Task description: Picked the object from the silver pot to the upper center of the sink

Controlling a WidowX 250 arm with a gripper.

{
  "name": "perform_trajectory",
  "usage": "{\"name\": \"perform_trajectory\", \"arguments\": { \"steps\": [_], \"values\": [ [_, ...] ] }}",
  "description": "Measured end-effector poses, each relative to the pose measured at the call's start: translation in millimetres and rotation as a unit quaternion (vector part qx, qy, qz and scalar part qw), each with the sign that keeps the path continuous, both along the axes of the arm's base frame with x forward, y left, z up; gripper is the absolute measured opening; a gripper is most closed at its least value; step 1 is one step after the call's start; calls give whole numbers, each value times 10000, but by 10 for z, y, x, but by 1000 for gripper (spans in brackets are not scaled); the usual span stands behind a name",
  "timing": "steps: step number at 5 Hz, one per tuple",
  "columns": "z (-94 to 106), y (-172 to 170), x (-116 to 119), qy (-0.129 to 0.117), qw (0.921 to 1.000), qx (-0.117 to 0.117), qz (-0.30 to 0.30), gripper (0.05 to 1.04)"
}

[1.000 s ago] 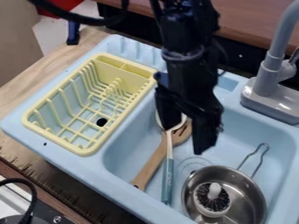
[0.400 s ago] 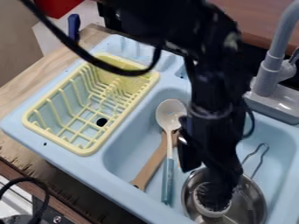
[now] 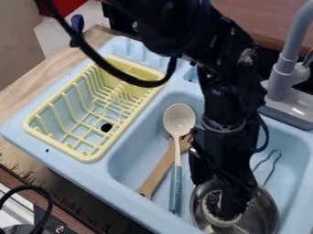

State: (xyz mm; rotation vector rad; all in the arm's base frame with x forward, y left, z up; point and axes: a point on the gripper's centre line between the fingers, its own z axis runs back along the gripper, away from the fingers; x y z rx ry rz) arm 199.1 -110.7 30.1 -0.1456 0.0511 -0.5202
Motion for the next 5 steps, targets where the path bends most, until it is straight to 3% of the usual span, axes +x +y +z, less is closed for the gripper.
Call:
{"name": "perform_trajectory", "arguments": {
  "steps": [1,2,4,5],
  "values": [
    [-30,-37,-7,-64,10000,54,-8,969],
    [-58,-68,-14,-52,10000,65,35,802],
    [-56,-77,-20,-17,10000,19,80,254],
    [-57,-80,-8,-62,9999,29,110,186]
  ]
}}
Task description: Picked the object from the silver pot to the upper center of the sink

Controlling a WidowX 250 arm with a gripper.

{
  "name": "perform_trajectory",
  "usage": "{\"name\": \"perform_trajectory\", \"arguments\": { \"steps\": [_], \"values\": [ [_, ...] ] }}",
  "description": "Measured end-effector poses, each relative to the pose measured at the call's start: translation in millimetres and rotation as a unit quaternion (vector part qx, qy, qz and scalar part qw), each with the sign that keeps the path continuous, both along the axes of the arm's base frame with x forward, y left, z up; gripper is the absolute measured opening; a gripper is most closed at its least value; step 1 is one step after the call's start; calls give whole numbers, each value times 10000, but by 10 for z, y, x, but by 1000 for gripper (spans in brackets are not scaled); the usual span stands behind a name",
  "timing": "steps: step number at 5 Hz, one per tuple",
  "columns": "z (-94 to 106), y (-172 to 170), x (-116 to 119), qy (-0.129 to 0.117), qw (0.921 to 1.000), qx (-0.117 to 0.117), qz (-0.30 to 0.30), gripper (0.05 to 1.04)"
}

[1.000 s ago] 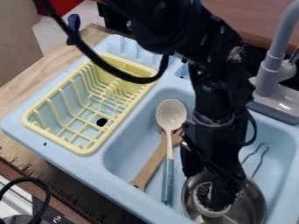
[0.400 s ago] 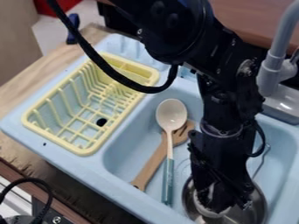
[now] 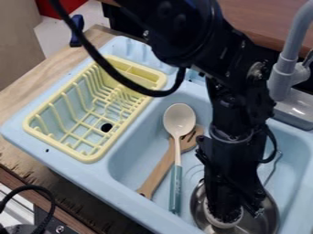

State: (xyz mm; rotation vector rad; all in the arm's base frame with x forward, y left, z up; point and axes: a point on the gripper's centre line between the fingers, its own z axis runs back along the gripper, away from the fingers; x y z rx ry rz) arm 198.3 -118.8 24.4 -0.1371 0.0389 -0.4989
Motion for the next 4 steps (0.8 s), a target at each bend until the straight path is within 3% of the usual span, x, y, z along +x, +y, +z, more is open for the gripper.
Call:
{"name": "perform_trajectory", "arguments": {
  "steps": [1,2,4],
  "values": [
    [7,25,-36,150,9999,10,50,186],
    [150,69,-42,191,9996,-132,152,186],
    [563,258,139,-100,9945,-570,876,186]
  ]
}}
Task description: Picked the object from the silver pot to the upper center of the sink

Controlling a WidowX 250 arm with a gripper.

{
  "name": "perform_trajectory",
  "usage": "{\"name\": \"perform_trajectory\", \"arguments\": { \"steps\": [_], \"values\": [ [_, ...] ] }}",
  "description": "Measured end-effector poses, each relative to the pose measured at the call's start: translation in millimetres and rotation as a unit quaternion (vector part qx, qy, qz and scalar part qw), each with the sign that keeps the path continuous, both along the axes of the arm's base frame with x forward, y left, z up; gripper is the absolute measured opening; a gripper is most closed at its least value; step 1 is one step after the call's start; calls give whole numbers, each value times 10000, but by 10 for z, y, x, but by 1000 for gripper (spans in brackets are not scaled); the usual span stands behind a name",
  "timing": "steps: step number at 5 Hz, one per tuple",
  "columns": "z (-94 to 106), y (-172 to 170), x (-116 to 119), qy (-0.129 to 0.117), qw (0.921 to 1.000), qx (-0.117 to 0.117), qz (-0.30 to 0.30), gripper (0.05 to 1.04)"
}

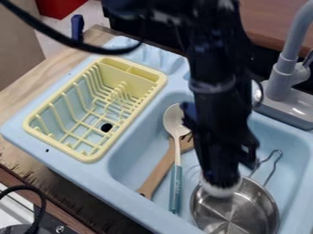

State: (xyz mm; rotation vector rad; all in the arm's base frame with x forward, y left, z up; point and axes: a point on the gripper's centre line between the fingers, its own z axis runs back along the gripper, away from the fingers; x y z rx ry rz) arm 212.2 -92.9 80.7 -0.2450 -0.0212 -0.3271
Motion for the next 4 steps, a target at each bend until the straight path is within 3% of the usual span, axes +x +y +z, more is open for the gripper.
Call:
{"name": "perform_trajectory", "arguments": {
  "steps": [1,2,4],
  "values": [
    [133,209,256,-305,9958,6,858,186],
    [327,444,539,-619,9842,-71,1660,186],
    [295,691,936,-730,9659,-127,2482,186]
  ]
}}
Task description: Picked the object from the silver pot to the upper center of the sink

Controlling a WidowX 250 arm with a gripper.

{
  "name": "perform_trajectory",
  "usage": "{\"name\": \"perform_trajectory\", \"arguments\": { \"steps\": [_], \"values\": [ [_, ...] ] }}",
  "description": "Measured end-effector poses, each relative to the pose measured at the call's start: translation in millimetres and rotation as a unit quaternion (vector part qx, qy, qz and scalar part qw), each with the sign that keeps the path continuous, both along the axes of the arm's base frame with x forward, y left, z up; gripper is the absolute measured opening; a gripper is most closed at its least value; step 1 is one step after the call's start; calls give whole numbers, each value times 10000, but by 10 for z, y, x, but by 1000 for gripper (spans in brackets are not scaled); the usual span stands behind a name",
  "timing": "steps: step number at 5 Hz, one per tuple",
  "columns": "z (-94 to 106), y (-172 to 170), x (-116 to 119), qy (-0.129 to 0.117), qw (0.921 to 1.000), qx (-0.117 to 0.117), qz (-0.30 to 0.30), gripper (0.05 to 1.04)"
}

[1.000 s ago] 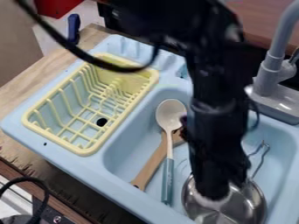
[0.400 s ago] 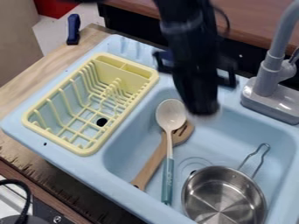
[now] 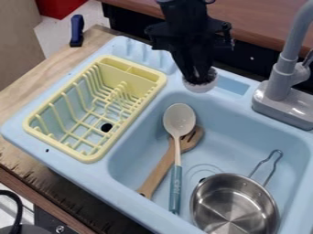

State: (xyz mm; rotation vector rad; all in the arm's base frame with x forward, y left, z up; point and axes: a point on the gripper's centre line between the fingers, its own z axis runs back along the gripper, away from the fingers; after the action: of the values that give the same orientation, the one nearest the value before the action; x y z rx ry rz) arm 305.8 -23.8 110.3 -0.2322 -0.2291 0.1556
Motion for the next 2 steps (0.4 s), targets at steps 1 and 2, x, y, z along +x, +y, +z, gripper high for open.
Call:
{"name": "perform_trajectory", "arguments": {
  "steps": [1,2],
  "values": [
    [-55,36,114,-32,9998,57,201,186],
    [-151,36,249,42,9994,77,346,186]
  ]
}}
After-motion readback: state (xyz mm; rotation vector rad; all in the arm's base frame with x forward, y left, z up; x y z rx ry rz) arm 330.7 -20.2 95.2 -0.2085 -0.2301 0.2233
